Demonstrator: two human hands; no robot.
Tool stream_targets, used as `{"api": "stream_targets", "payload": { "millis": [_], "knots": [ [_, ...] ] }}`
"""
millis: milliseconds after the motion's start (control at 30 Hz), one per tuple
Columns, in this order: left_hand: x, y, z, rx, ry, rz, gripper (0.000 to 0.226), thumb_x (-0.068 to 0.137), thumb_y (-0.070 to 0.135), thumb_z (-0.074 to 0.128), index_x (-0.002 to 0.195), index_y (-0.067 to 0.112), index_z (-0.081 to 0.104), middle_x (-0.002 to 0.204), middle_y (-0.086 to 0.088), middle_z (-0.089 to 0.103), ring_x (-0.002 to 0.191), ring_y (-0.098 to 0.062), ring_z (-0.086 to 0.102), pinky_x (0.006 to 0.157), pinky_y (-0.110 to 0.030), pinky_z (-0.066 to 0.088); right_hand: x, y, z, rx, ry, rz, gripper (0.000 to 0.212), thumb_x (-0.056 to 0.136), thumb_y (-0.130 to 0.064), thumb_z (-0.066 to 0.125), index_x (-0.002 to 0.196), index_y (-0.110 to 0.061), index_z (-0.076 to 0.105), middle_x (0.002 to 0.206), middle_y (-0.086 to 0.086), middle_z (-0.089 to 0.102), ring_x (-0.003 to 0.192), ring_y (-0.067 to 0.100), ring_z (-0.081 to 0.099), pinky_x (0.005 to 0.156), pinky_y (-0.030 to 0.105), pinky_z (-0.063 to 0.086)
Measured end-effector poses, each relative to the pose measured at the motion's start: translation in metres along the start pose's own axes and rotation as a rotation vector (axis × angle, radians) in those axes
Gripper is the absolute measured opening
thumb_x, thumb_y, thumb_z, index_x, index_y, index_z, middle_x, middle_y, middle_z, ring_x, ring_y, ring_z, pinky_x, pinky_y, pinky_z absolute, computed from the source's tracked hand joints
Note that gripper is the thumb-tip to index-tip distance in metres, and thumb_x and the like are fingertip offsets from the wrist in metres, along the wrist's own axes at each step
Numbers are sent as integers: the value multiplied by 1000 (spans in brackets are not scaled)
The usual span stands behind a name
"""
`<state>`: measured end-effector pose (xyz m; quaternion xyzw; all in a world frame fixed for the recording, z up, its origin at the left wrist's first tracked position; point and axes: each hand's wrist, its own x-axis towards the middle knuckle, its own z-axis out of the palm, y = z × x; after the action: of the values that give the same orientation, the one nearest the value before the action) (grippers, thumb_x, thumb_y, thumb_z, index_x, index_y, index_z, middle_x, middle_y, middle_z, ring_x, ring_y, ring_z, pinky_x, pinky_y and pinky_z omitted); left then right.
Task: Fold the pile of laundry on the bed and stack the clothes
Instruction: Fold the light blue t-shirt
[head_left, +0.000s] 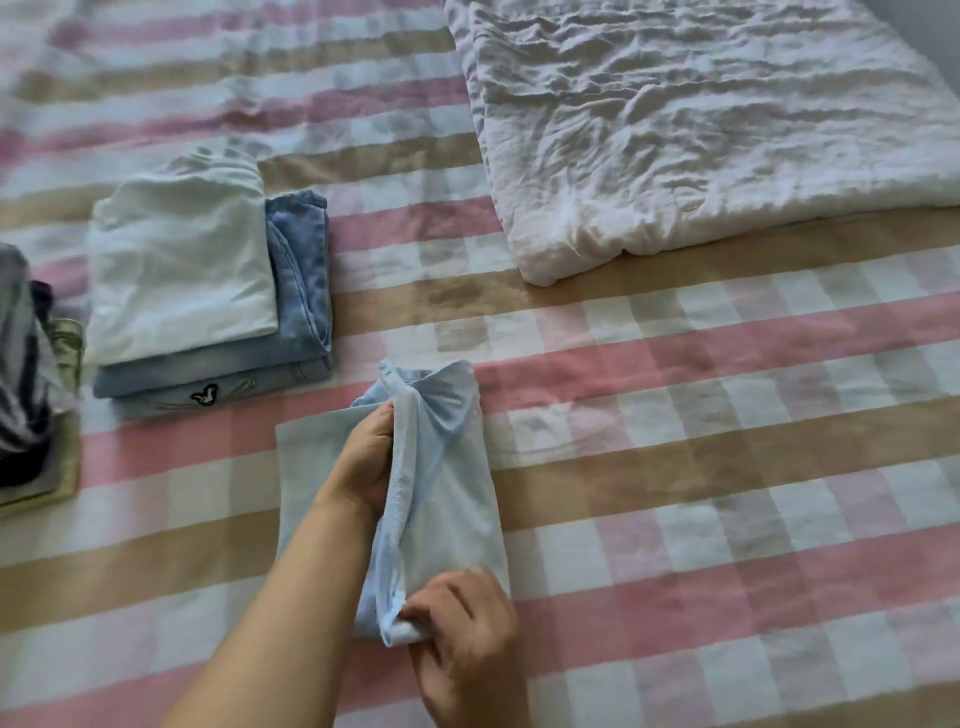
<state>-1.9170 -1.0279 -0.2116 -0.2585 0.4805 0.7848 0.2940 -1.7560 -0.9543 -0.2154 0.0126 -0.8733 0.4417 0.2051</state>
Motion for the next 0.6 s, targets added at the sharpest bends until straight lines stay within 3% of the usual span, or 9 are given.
{"api": "stream_targets", "payload": {
  "millis": [100, 267, 367, 467, 533, 600],
  "knots": [
    [-8, 12, -44, -102, -61, -82, 33, 91, 31, 43, 97, 6, 64, 82, -11, 68, 75, -22, 66, 67, -27, 57, -4, -19, 28, -16, -158, -37, 12, 69, -12, 64, 76, -21, 63, 68, -2, 58, 61, 17, 52, 51, 25, 45],
    [-8, 21, -92, -98, -93, -140, 50, 97, 28, 34, 80, 5, 76, 80, -12, 72, 73, -22, 70, 64, -29, 58, -16, -31, 62, -93, -314, -76, 12, 79, -15, 59, 79, -22, 68, 67, -3, 57, 59, 16, 54, 52, 22, 43],
    [-6, 21, -109, -86, 9, -131, 41, 96, 24, 38, 86, 3, 72, 86, -14, 69, 74, -22, 69, 63, -29, 58, -20, -30, 70, -130, -431, -74, 14, 70, -12, 68, 80, -21, 70, 68, -3, 57, 61, 16, 55, 53, 20, 43],
    [-7, 15, -122, -125, 150, -41, 31, 98, 21, 38, 103, 2, 62, 100, -15, 65, 87, -25, 65, 72, -34, 56, -19, -29, 68, -132, -520, -36, 17, 69, -14, 66, 86, -18, 69, 73, -2, 60, 65, 18, 58, 55, 21, 48],
    [-15, 15, -127, -164, 237, 85, 22, 99, 14, 38, 100, 6, 58, 96, -13, 63, 86, -23, 62, 74, -33, 53, -14, -30, 62, -127, -520, 4, 16, 74, -16, 64, 90, -16, 69, 78, -2, 61, 68, 18, 59, 57, 23, 49],
    [-28, 16, -132, -126, 327, 158, 20, 99, 7, 36, 92, 10, 54, 88, -9, 62, 79, -19, 61, 65, -28, 55, -7, -32, 58, -138, -488, 47, 18, 74, -13, 64, 91, -15, 69, 79, -2, 62, 70, 17, 59, 62, 24, 47]
  ]
}}
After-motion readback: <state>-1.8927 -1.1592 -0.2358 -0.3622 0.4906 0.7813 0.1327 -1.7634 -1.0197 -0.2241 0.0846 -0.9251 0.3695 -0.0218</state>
